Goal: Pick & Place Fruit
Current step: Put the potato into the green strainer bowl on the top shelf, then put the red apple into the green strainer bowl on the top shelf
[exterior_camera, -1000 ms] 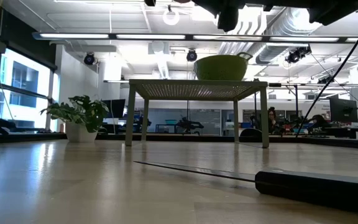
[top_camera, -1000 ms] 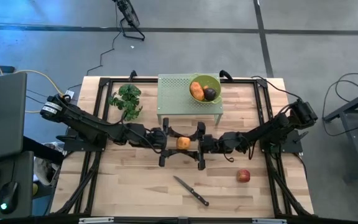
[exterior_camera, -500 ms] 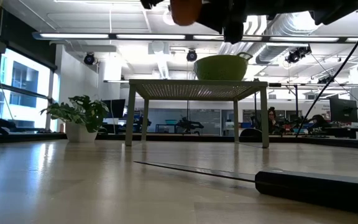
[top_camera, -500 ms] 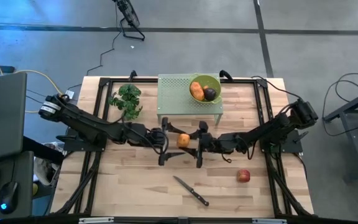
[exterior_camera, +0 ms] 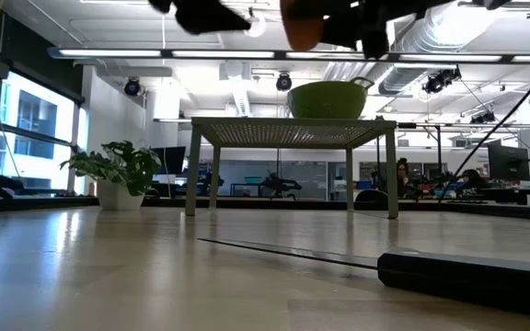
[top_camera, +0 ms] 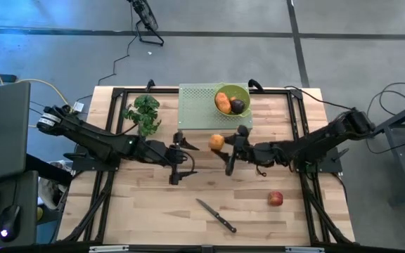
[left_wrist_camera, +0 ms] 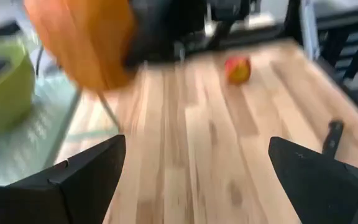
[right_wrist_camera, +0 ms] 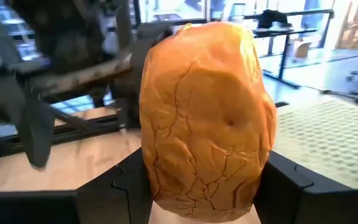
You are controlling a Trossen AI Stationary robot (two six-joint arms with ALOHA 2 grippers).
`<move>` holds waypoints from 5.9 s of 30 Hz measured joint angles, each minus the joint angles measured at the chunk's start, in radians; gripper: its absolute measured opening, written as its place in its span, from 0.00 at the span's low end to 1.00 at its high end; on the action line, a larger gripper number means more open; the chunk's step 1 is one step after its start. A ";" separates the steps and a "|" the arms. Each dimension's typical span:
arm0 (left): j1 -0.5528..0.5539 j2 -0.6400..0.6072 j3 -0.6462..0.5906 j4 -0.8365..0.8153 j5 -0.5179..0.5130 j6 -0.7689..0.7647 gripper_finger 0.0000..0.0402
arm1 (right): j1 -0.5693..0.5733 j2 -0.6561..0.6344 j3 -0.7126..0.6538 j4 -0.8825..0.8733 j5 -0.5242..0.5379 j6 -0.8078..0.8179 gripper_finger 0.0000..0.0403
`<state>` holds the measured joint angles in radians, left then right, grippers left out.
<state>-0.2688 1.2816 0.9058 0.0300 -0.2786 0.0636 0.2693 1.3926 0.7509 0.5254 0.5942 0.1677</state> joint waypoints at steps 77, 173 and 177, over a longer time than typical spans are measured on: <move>-0.001 0.006 -0.001 -0.268 0.066 -0.204 0.97 | -0.697 -0.127 0.245 -0.756 -0.283 -0.116 0.58; -0.001 0.006 -0.001 -0.295 0.057 -0.204 0.97 | 0.171 -0.253 0.245 -1.517 -0.449 1.163 0.77; -0.001 0.006 -0.001 -0.295 0.058 -0.217 0.97 | 0.243 -0.218 0.245 -1.525 -0.448 1.257 0.77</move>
<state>-0.2697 1.2881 0.9052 -0.2649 -0.2211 -0.1536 0.5122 1.1749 0.9958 -0.9993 0.1466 1.4244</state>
